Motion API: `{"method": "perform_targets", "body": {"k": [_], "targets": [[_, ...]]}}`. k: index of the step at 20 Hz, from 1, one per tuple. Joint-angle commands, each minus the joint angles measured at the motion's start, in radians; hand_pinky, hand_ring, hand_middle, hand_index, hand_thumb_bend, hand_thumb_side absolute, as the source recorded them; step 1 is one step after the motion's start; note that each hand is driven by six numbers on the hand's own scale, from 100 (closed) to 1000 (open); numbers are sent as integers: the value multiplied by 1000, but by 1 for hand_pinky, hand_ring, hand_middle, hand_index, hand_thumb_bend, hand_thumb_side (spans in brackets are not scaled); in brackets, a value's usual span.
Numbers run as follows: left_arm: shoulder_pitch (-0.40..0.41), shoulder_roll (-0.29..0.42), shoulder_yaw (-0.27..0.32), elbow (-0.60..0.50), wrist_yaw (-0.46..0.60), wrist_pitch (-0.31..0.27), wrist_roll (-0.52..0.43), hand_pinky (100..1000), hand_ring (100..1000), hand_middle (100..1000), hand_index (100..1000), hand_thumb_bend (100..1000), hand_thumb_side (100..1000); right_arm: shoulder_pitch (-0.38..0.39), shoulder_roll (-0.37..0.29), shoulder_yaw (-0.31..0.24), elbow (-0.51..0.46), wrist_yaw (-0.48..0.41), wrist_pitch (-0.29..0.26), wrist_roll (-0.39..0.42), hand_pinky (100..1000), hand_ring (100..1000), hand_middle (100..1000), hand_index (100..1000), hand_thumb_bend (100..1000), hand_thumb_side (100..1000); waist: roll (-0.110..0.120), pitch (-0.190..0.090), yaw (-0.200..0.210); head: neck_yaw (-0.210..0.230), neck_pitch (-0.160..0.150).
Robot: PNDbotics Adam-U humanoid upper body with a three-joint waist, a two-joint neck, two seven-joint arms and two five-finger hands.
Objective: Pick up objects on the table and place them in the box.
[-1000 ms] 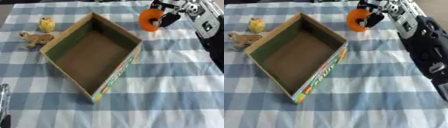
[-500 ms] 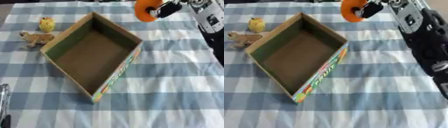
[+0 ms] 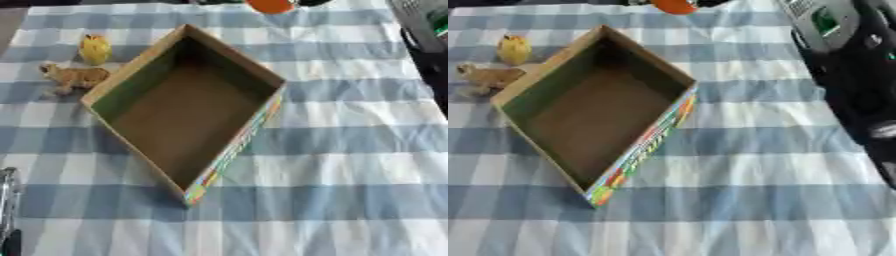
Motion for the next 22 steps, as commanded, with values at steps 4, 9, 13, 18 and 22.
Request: {"method": "perform_targets", "body": {"k": [4, 9, 13, 18, 22], "targets": [[-13, 4, -4, -19, 8, -3, -4, 489, 571, 586, 704, 100, 779, -9, 32, 25, -64, -34, 24, 44, 670, 785, 404, 591, 100, 100, 1, -21, 7, -6, -18], [-15, 2, -4, -19, 8, -2, -4, 489, 571, 586, 704, 100, 779, 21, 71, 41, -60, -43, 37, 70, 669, 791, 406, 595, 100, 100, 3, -19, 9, -6, -23], [-15, 0, -4, -19, 8, -2, -5, 489, 570, 586, 703, 100, 780, 29, 95, 70, -58, -45, 34, 99, 666, 790, 406, 593, 100, 100, 2, -17, 9, -8, -26], [-15, -1, -5, -19, 9, -2, -7, 489, 570, 586, 703, 100, 781, 41, 121, 111, -34, -25, 25, 129, 662, 789, 415, 596, 100, 100, 1, -14, 12, -10, -27], [-16, -2, -6, -19, 10, -3, -7, 489, 570, 586, 702, 100, 782, 48, 146, 137, -6, -9, 12, 155, 665, 794, 444, 624, 100, 100, -1, -11, 14, -12, -26]]}}
